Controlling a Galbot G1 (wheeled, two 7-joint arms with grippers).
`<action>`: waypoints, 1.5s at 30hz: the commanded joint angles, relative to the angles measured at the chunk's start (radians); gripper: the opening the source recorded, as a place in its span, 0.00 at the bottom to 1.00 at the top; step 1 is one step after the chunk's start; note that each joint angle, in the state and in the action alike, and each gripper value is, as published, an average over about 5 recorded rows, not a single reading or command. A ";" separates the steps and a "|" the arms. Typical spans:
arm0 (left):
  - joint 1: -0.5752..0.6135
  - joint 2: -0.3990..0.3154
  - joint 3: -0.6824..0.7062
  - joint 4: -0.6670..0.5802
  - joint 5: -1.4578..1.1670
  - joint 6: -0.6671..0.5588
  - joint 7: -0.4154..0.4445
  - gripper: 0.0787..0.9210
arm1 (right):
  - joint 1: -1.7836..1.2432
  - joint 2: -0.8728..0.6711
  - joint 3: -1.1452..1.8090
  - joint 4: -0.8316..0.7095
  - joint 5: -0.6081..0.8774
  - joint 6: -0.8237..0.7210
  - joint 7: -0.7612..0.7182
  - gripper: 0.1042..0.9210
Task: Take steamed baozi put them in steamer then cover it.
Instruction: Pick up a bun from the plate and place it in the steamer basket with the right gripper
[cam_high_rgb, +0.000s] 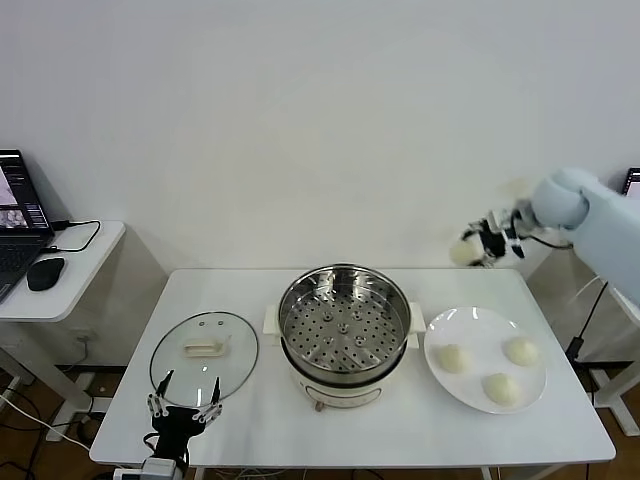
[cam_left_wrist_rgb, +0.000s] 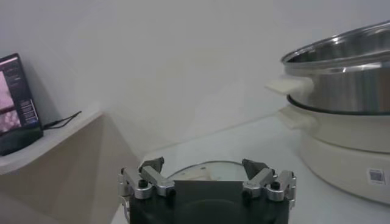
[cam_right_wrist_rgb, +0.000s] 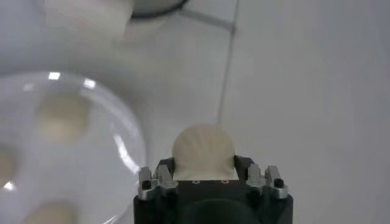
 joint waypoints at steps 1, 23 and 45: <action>0.000 0.001 -0.010 -0.007 -0.101 -0.013 0.000 0.88 | 0.215 0.105 -0.187 0.082 0.201 0.009 0.026 0.63; -0.001 -0.044 -0.050 -0.001 -0.128 -0.032 -0.021 0.88 | 0.061 0.393 -0.312 0.012 -0.216 0.391 0.098 0.63; -0.015 -0.044 -0.047 0.004 -0.116 -0.030 -0.022 0.88 | -0.136 0.438 -0.219 -0.157 -0.539 0.551 0.180 0.66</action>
